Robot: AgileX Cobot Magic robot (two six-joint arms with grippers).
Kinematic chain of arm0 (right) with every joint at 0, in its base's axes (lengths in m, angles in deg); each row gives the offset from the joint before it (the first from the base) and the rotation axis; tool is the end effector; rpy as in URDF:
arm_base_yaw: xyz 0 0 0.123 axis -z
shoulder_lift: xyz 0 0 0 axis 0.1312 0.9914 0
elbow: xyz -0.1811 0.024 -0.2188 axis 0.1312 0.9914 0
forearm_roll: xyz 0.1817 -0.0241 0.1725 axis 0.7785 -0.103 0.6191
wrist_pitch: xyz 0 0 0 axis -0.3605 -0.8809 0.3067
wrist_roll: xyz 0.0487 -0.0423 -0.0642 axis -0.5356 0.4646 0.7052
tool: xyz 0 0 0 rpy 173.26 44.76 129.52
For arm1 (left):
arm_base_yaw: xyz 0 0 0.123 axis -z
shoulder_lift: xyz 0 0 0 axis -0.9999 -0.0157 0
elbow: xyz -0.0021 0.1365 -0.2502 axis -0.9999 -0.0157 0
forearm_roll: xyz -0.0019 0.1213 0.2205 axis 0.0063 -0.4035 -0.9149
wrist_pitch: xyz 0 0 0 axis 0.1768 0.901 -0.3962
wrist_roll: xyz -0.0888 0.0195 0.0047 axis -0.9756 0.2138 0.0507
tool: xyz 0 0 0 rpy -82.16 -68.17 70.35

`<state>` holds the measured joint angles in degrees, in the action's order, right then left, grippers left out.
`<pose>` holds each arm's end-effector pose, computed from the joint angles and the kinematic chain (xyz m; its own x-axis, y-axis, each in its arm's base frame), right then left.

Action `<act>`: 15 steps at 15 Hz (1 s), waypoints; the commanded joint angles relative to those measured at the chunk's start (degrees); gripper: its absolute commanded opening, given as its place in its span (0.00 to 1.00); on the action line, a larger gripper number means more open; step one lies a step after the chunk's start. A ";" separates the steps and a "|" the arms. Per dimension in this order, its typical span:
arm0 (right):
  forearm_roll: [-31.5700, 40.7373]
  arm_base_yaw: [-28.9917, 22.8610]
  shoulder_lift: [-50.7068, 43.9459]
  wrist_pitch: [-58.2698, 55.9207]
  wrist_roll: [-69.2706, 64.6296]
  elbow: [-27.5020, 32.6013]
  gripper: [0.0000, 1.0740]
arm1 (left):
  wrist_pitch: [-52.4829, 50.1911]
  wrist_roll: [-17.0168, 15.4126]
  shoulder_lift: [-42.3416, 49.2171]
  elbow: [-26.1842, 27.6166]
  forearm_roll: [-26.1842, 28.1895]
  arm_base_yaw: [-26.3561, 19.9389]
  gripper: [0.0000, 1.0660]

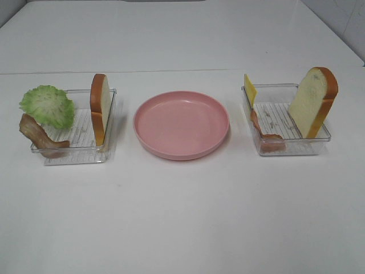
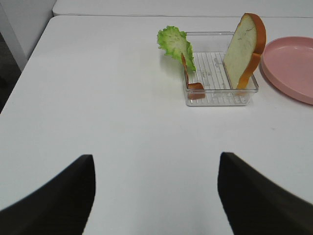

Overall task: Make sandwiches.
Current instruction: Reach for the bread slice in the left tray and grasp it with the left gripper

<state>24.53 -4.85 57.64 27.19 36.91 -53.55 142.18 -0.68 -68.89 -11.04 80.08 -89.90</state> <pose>-0.0063 0.0024 0.2778 -0.4545 -0.0447 -0.8896 -0.0040 0.9988 -0.0481 -0.0051 -0.0015 0.2779 -0.4423 -0.0577 -0.8950 -0.0222 0.9983 -0.0534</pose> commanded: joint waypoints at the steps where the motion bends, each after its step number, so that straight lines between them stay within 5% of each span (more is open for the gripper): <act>1: -0.23 0.40 -0.97 0.52 -0.40 0.06 0.70 | -0.29 0.00 1.15 -0.06 0.11 -0.06 0.63; 15: -0.23 0.40 -0.97 0.52 -0.46 0.06 0.70 | -0.29 0.00 1.15 -0.06 0.11 -0.06 0.63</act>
<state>24.53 -4.85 57.64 27.19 36.91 -53.55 142.18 -0.68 -68.89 -11.04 80.08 -89.90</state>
